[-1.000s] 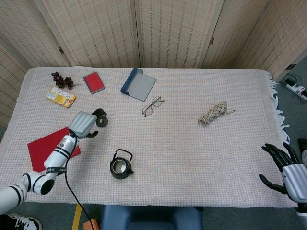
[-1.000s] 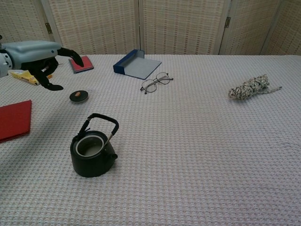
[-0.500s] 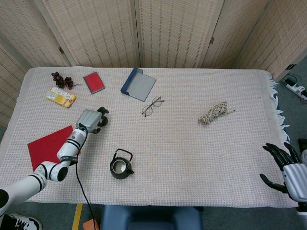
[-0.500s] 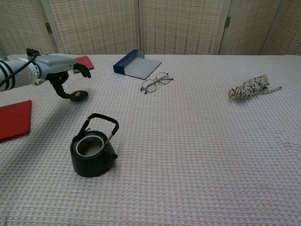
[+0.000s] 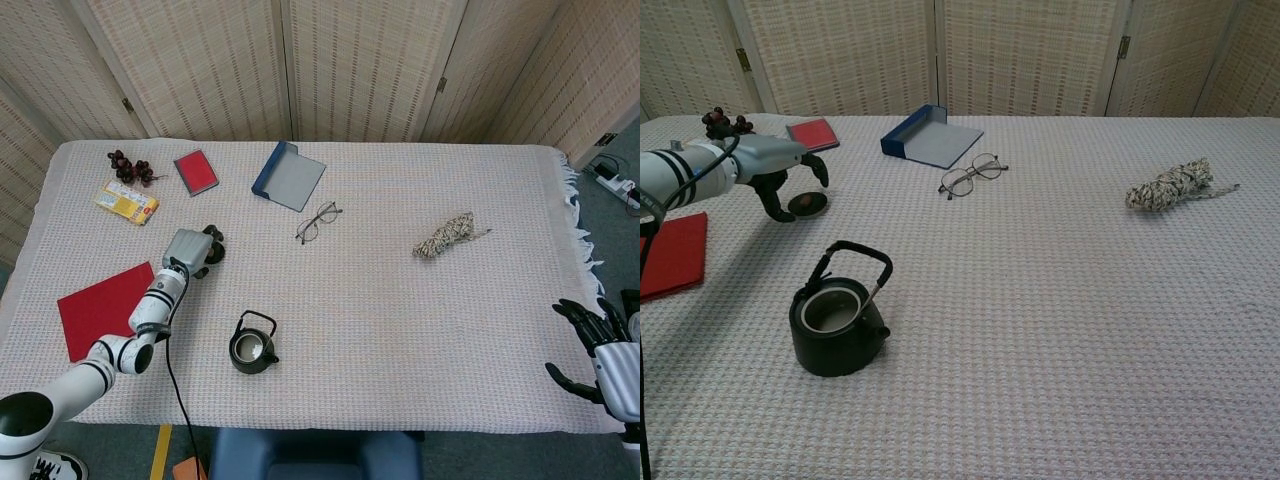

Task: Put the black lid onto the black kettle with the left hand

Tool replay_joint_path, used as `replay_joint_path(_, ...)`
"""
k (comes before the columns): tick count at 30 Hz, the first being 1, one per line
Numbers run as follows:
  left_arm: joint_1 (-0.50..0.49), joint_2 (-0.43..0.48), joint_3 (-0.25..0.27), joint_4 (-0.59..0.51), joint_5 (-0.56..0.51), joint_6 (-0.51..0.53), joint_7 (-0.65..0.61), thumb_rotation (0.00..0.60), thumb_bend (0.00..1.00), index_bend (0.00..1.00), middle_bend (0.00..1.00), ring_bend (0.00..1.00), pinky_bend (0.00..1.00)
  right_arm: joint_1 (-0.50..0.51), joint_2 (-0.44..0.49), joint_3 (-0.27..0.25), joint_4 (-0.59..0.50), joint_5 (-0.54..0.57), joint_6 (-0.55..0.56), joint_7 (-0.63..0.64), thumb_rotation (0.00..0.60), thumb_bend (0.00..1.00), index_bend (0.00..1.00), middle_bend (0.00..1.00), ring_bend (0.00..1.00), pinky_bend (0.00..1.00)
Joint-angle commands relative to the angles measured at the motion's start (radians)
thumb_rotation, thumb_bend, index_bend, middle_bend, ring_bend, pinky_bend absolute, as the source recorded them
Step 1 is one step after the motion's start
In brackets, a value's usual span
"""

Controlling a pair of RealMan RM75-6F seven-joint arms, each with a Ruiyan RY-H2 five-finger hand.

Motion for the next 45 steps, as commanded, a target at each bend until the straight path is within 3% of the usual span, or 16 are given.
replay_joint_path(1,-0.005,-0.016,0.004,0.026,0.002,-0.006,-0.008,0.600,0.25,0.24,0.16,0.74,0.88,-0.001,0.000,0.000,0.001,0.002,0.000,0.001,0.600,0.26,0.15,0.18,0.21,0.03)
replay_joint_path(16,-0.018,-0.075,0.013,0.121,0.044,-0.008,-0.078,0.600,0.25,0.28,0.23,0.75,0.88,-0.007,0.000,0.001,-0.003,0.009,0.000,-0.005,0.600,0.26,0.15,0.18,0.21,0.03)
replay_joint_path(32,-0.010,-0.109,0.027,0.198,0.101,0.028,-0.162,0.600,0.33,0.43,0.37,0.79,0.88,-0.018,-0.002,0.000,-0.001,0.010,0.008,-0.007,0.600,0.26,0.16,0.18,0.21,0.04)
replay_joint_path(39,0.010,-0.067,0.029,0.147,0.133,0.080,-0.218,0.600,0.33,0.45,0.41,0.80,0.88,-0.022,-0.001,0.000,-0.003,0.004,0.017,-0.007,0.600,0.26,0.16,0.18,0.21,0.04)
replay_joint_path(45,0.049,0.038,0.039,0.003,0.178,0.169,-0.270,0.600,0.33,0.45,0.42,0.80,0.88,-0.020,-0.002,0.001,-0.002,0.001,0.016,-0.007,0.600,0.26,0.16,0.18,0.21,0.04)
